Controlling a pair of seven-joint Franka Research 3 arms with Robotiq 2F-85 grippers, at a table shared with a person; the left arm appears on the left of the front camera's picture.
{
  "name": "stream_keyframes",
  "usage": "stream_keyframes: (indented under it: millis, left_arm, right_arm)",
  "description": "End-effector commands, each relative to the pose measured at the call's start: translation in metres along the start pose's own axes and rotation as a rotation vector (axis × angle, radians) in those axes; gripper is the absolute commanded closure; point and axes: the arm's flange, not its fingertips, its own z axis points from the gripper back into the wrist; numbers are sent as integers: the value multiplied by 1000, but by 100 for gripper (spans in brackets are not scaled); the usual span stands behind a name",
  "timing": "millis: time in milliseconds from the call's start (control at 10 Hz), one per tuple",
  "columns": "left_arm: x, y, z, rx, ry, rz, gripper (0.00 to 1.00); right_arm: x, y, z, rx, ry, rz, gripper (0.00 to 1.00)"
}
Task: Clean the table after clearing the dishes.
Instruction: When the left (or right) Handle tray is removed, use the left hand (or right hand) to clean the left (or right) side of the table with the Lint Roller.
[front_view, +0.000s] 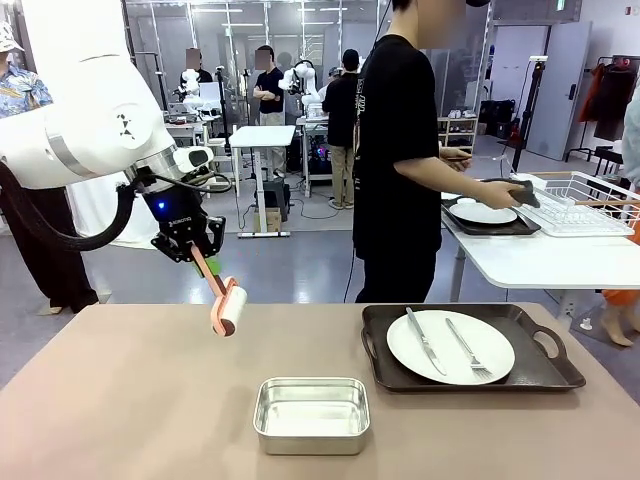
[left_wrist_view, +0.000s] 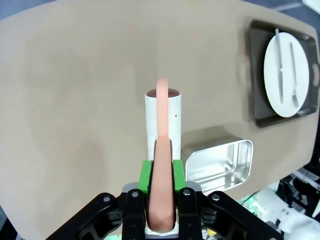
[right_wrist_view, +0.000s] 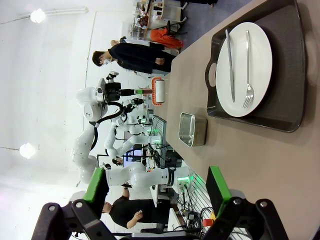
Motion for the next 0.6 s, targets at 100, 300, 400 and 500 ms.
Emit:
stream_keyframes:
  millis: [100, 300, 400, 500]
  left_arm:
    - [17, 35, -28, -80, 12, 109, 79]
    - [9, 55, -58, -129, 14, 82, 79]
    - [7, 62, -64, -165, 31, 90, 79]
    - [5, 68, -72, -189, 43, 113, 79]
  right_arm:
    - [-1, 4, 1, 2, 0, 7, 0]
    - [-1, 4, 1, 2, 0, 7, 0]
    - [-1, 4, 1, 2, 0, 7, 0]
    - [-1, 4, 1, 2, 0, 7, 0]
